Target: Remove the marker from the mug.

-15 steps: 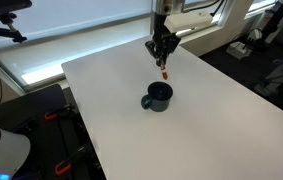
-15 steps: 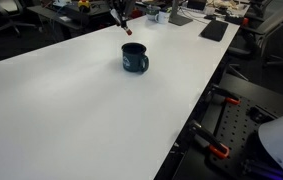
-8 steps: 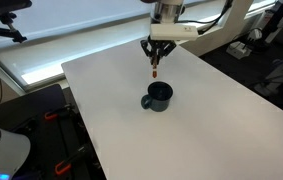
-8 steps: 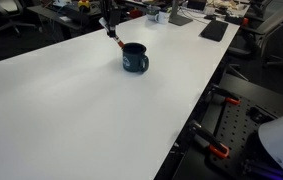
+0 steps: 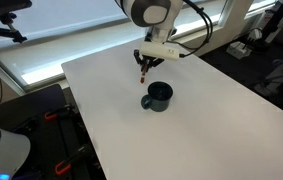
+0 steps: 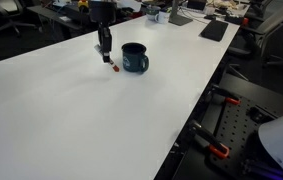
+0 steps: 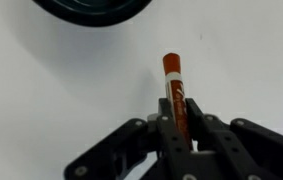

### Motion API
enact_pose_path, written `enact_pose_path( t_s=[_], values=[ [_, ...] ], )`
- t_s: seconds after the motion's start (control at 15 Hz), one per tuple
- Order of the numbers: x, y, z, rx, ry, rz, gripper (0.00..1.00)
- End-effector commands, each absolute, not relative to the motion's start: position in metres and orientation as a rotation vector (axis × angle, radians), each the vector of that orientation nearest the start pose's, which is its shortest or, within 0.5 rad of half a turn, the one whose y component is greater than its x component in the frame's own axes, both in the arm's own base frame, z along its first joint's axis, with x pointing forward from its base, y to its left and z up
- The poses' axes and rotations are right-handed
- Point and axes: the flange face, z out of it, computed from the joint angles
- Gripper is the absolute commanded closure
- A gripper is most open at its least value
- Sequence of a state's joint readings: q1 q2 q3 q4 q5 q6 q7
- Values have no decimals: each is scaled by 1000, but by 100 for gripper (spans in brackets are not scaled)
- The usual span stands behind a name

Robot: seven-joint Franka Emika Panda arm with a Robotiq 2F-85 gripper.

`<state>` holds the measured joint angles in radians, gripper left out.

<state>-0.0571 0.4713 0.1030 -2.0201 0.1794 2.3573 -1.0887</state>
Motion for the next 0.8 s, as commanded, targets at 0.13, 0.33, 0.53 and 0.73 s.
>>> enact_pose_path(
  t_s=[0.13, 0.33, 0.53, 0.73],
  values=[
    [589, 42, 176, -2602, -1361, 111, 54],
    [591, 39, 168, -2623, -1343, 155, 34],
    [592, 39, 161, -2647, -1342, 205, 10],
    [586, 36, 159, -2619, -1354, 179, 13]
  ],
)
